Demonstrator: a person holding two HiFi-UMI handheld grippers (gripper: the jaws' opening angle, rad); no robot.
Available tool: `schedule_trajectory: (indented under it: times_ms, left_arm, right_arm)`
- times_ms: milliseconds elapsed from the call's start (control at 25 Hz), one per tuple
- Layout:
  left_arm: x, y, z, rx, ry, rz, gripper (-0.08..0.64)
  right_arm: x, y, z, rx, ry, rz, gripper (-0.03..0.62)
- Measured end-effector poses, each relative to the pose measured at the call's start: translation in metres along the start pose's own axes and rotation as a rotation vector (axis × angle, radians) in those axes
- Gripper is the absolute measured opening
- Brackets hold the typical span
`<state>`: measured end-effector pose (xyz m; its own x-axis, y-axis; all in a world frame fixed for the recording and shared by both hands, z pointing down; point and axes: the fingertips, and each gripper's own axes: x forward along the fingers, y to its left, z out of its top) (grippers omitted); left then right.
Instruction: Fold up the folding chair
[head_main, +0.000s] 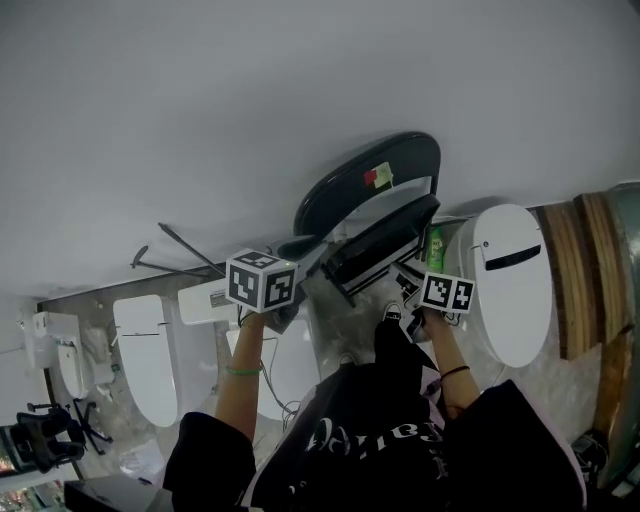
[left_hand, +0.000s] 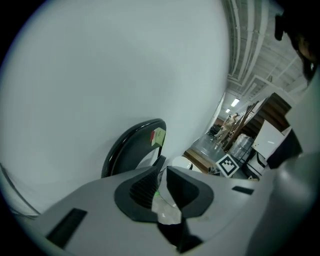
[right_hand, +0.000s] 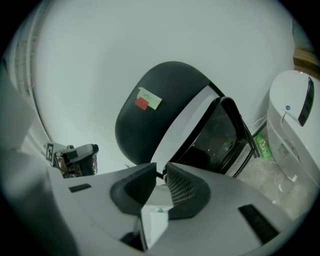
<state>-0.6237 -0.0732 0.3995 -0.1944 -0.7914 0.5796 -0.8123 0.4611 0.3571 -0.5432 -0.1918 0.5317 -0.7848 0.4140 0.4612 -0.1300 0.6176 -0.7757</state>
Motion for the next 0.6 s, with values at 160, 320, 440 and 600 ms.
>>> schedule_trajectory:
  times_ms: [160,320,440,600]
  left_arm:
    - [-0.025,-0.015,-0.036,0.004,-0.001,0.013,0.008]
    - [-0.043,-0.034,-0.071,-0.001,-0.006,-0.013,0.005]
    - [-0.052,-0.051,-0.098,-0.035,-0.005,-0.044,0.003]
    - [-0.054,-0.075,-0.132,-0.081,0.008,-0.079,0.003]
  right_arm:
    - [-0.012,0.031,-0.026,-0.049,-0.03,0.002,0.051]
    - [-0.026,0.063,-0.05,-0.086,-0.074,0.013,0.028]
    - [-0.04,0.079,-0.065,-0.11,-0.11,0.002,0.017]
    - [-0.061,0.094,-0.085,-0.111,-0.149,0.006,0.014]
